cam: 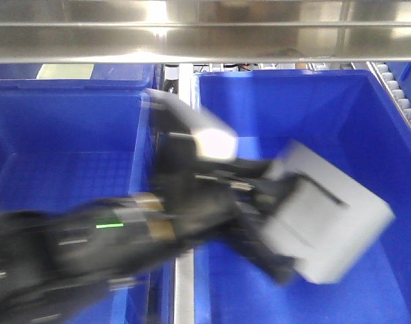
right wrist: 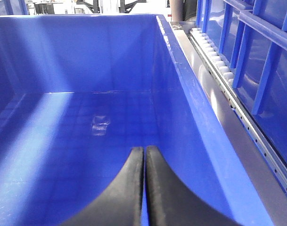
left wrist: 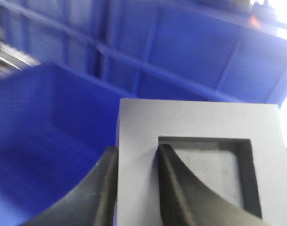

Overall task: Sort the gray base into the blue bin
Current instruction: 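Swing the left arm over the farther blue bin with the block, then open the left gripper to drop the gray block into the bin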

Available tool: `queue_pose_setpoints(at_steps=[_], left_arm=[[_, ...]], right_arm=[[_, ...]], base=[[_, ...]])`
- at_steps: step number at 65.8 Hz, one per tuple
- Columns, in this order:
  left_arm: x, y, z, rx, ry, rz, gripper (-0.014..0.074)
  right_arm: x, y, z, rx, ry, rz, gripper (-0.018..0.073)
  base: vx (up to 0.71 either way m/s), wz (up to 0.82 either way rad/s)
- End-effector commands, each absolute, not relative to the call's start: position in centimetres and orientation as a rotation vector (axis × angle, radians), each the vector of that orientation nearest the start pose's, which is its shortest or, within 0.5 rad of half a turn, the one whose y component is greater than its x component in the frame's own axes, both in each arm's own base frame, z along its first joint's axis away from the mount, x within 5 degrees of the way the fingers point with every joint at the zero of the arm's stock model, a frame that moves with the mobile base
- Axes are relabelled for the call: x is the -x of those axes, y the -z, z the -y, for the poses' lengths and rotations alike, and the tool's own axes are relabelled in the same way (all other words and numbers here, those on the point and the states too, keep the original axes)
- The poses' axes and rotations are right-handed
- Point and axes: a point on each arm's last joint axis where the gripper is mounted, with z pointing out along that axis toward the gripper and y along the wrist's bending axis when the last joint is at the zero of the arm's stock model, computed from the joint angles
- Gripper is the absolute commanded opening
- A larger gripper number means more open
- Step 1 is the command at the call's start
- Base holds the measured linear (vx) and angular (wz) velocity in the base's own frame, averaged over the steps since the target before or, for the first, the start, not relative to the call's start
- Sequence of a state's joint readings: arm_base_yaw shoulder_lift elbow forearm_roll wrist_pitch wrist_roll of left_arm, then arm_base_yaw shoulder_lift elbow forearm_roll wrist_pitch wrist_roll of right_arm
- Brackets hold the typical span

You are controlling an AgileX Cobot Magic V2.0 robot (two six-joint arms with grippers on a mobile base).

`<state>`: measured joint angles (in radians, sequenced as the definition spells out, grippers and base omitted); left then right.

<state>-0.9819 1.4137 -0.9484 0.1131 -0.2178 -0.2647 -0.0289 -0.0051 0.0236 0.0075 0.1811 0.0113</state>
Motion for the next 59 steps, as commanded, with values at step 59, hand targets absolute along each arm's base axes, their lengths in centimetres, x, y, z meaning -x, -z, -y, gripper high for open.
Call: queue_pose_setpoints(at_steps=[59], left_arm=[[-22.6, -23.9, 36.3, -0.893, 0.699, -1.972, 0.0306]], right_arm=[[-5.8, -18.9, 0.2, -0.027, 0.024, -1.676, -0.0005]], base=[[0.00, 0.00]])
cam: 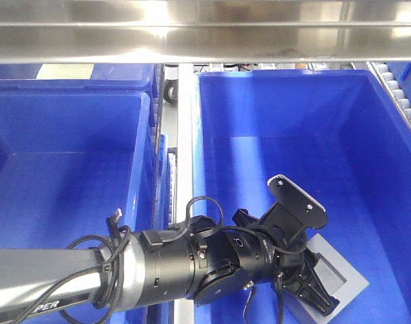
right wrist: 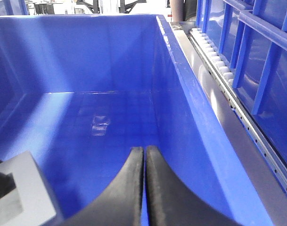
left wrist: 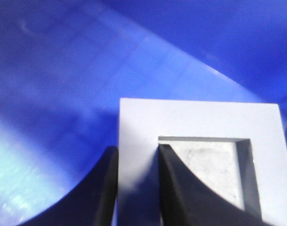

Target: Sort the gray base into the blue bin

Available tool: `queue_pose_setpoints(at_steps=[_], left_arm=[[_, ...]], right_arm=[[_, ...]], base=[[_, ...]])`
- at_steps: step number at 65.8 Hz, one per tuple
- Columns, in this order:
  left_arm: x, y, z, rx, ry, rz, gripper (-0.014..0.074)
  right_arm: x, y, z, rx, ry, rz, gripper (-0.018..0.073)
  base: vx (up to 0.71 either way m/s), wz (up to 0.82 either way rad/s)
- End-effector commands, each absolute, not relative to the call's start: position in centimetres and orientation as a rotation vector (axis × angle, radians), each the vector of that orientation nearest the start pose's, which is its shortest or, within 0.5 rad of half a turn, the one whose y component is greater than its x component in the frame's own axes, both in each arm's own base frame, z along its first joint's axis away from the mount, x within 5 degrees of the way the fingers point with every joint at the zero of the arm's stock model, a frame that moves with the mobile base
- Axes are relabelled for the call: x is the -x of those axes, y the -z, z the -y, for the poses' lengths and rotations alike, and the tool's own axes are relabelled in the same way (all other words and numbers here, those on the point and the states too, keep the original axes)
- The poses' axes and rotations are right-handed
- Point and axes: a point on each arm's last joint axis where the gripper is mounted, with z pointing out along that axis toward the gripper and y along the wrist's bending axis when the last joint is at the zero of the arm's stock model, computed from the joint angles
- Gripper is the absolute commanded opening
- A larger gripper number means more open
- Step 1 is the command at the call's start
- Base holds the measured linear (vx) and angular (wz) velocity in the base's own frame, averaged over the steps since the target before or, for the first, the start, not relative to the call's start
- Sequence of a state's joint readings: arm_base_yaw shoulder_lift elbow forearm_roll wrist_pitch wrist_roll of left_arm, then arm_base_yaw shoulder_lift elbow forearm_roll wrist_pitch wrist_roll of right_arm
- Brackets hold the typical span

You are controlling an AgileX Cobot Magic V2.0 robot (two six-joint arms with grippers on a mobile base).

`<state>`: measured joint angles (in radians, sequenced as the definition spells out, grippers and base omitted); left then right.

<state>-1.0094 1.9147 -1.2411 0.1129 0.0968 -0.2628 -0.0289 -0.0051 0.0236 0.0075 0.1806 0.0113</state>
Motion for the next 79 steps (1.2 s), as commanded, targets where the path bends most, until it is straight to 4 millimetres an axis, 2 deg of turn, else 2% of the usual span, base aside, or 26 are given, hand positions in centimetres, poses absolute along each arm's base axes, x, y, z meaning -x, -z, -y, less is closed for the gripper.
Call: queue_pose_setpoints(at_steps=[1, 10, 20, 23, 28, 31, 34, 38, 48, 49, 52, 66, 79], left_arm=[[-22.6, -24.0, 36.2, -0.893, 0.700, -1.970, 0.0311], [-22.5, -24.7, 36.0, -0.883, 0.709, -1.960, 0.0407], [-21.9, -26.5, 35.1, -0.863, 0.708, -1.987, 0.0407], [-21.6, -27.2, 34.6, -0.862, 0.708, -1.982, 0.0358], [-21.1, -28.4, 33.7, -0.855, 0.715, -1.966, 0.0223], [-20.6, -29.1, 33.0, -0.847, 0.727, -1.946, 0.0085], [-20.2, -29.4, 32.3, -0.841, 0.736, -1.934, -0.0012], [-19.5, -30.4, 31.2, -0.822, 0.759, -1.905, -0.0009], [-17.3, -30.7, 27.8, -0.792, 0.800, -1.865, -0.0008], [-16.9, -31.3, 27.2, -0.783, 0.810, -1.845, -0.0008], [-16.2, -31.0, 26.0, -0.782, 0.815, -1.839, -0.0008], [-12.1, -32.4, 19.5, -0.735, 0.872, -1.723, -0.0008], [-8.5, -32.3, 13.7, -0.685, 0.922, -1.605, -0.0008]], right_arm=[[-5.8, -18.9, 0.2, -0.027, 0.024, -1.676, -0.0005], [-5.8, -18.9, 0.2, -0.027, 0.024, -1.676, -0.0005], [-5.8, -18.9, 0.2, -0.027, 0.024, -1.676, -0.0005], [-5.8, -18.9, 0.2, -0.027, 0.024, -1.676, -0.0005], [-5.8, -18.9, 0.2, -0.027, 0.024, -1.676, -0.0005], [-5.8, -18.9, 0.2, -0.027, 0.024, -1.676, -0.0005], [-5.8, -18.9, 0.2, -0.027, 0.024, -1.676, -0.0005], [-5.8, -18.9, 0.2, -0.027, 0.024, -1.676, -0.0005], [-5.8, -18.9, 0.2, -0.027, 0.024, -1.676, -0.0005], [-5.8, -18.9, 0.2, -0.027, 0.024, -1.676, -0.0005], [-5.8, -18.9, 0.2, -0.027, 0.024, -1.676, -0.0005], [-5.8, -18.9, 0.2, -0.027, 0.024, -1.676, -0.0005], [-5.8, -18.9, 0.2, -0.027, 0.024, -1.676, -0.0005]], base=[[0.00, 0.00], [0.00, 0.00], [0.00, 0.00], [0.00, 0.00], [0.00, 0.00], [0.00, 0.00], [0.00, 0.00], [0.00, 0.00], [0.00, 0.00], [0.00, 0.00], [0.00, 0.00], [0.00, 0.00], [0.00, 0.00]])
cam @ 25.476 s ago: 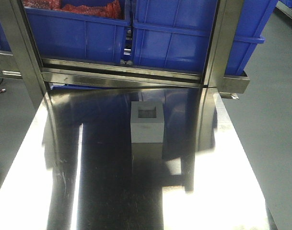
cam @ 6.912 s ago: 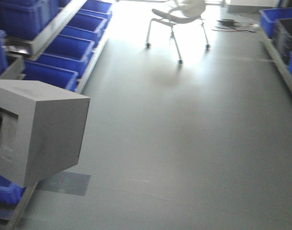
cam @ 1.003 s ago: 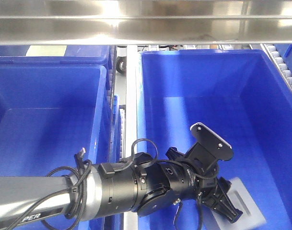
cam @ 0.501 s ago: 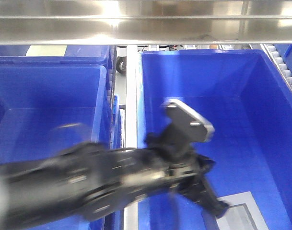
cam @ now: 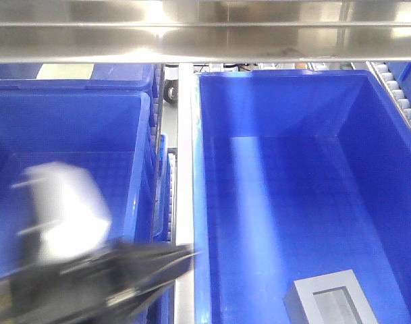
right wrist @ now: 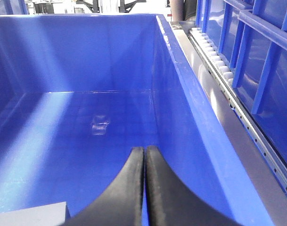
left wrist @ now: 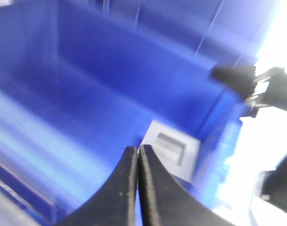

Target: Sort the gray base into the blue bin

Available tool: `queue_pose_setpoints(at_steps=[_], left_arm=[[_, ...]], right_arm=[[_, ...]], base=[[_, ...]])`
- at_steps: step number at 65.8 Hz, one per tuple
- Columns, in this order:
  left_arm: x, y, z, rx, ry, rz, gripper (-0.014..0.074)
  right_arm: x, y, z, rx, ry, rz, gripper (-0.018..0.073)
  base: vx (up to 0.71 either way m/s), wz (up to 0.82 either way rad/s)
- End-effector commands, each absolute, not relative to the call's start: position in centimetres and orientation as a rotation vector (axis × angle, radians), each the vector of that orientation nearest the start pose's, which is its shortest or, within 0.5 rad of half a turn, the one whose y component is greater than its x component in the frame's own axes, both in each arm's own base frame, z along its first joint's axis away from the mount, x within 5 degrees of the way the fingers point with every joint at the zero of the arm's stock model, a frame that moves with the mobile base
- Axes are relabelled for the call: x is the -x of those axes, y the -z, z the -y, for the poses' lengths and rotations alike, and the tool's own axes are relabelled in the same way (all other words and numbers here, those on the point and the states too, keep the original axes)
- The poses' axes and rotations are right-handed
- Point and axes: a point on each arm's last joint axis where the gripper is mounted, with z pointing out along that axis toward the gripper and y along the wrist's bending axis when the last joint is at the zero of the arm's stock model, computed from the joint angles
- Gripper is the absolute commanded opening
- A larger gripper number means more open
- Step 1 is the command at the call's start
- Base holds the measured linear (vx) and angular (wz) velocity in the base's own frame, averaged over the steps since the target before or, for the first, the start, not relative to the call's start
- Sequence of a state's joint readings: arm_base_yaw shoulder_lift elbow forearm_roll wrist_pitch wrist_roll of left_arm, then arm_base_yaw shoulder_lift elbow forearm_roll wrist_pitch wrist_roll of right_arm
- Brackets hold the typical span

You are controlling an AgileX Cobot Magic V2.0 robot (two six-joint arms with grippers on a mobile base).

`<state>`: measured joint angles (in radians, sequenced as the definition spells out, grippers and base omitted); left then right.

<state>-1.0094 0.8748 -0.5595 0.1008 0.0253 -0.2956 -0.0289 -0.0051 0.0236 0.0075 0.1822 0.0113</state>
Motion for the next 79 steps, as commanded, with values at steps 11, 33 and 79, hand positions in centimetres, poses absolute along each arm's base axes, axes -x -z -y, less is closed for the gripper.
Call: queue_pose_setpoints(at_steps=[11, 33, 79], left_arm=[[-6.1, -31.5, 9.8, -0.643, 0.958, -1.508, -0.0008], [-3.8, -30.9, 6.0, -0.595, 0.987, -1.415, -0.0008], [-3.8, -30.9, 6.0, -0.596, 0.986, -1.416, -0.0008]], right_arm=[[-5.8, -18.9, 0.2, -0.027, 0.024, -1.676, -0.0005], [-5.8, -18.9, 0.2, -0.027, 0.024, -1.676, -0.0005], [-5.8, -18.9, 0.2, -0.027, 0.024, -1.676, -0.0005]], base=[[0.00, 0.00], [0.00, 0.00], [0.00, 0.00]])
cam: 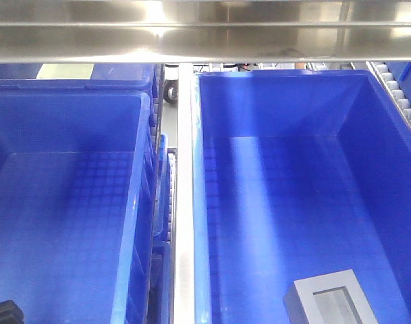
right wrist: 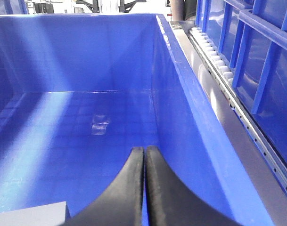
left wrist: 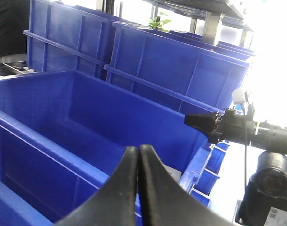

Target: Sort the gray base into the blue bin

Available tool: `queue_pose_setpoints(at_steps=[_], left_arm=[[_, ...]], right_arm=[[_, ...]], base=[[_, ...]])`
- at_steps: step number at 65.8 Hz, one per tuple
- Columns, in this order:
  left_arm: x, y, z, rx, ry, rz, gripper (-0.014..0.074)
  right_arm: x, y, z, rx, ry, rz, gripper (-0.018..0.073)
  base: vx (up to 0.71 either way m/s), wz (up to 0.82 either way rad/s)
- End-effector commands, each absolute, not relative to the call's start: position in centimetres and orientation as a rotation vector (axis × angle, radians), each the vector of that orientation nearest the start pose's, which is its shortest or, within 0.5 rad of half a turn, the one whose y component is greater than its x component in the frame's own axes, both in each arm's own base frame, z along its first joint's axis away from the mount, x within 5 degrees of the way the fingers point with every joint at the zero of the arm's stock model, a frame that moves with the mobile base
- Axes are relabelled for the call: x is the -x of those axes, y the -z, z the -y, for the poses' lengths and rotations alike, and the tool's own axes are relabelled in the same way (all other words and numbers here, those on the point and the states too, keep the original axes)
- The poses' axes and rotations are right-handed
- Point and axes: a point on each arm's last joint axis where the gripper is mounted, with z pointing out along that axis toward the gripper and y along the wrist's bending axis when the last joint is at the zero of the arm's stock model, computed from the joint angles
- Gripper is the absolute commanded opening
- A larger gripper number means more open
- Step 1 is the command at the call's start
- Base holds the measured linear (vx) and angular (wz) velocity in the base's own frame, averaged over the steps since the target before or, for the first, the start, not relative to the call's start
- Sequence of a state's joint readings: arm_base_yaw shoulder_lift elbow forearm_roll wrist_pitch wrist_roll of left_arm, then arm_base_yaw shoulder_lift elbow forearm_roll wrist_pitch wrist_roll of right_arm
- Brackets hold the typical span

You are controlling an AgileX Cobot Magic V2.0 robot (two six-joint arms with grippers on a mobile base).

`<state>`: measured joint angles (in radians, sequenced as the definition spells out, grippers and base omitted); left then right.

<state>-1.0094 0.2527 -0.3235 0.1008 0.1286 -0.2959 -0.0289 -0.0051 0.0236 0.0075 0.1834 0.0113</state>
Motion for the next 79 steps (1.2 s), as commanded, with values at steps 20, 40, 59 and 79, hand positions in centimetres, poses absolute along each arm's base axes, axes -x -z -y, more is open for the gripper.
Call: queue_pose_setpoints(at_steps=[20, 40, 59, 79], left_arm=[[-3.8, -30.9, 6.0, -0.594, 0.993, -1.415, -0.0008], [-3.7, -30.9, 6.1, -0.648, 0.945, -1.383, -0.0007], [-3.7, -31.0, 5.8, -0.630, 0.930, -1.373, -0.0008], [-2.8, -31.0, 2.5, -0.425, 0.662, -1.333, -0.0006]], right_arm=[[-5.8, -18.9, 0.2, -0.027, 0.024, -1.676, -0.0005], [-5.8, -18.9, 0.2, -0.027, 0.024, -1.676, -0.0005], [-5.8, -18.9, 0.2, -0.027, 0.024, -1.676, -0.0005], [-5.8, -18.9, 0.2, -0.027, 0.024, -1.676, -0.0005]], base=[[0.00, 0.00], [0.00, 0.00], [0.00, 0.00], [0.00, 0.00]])
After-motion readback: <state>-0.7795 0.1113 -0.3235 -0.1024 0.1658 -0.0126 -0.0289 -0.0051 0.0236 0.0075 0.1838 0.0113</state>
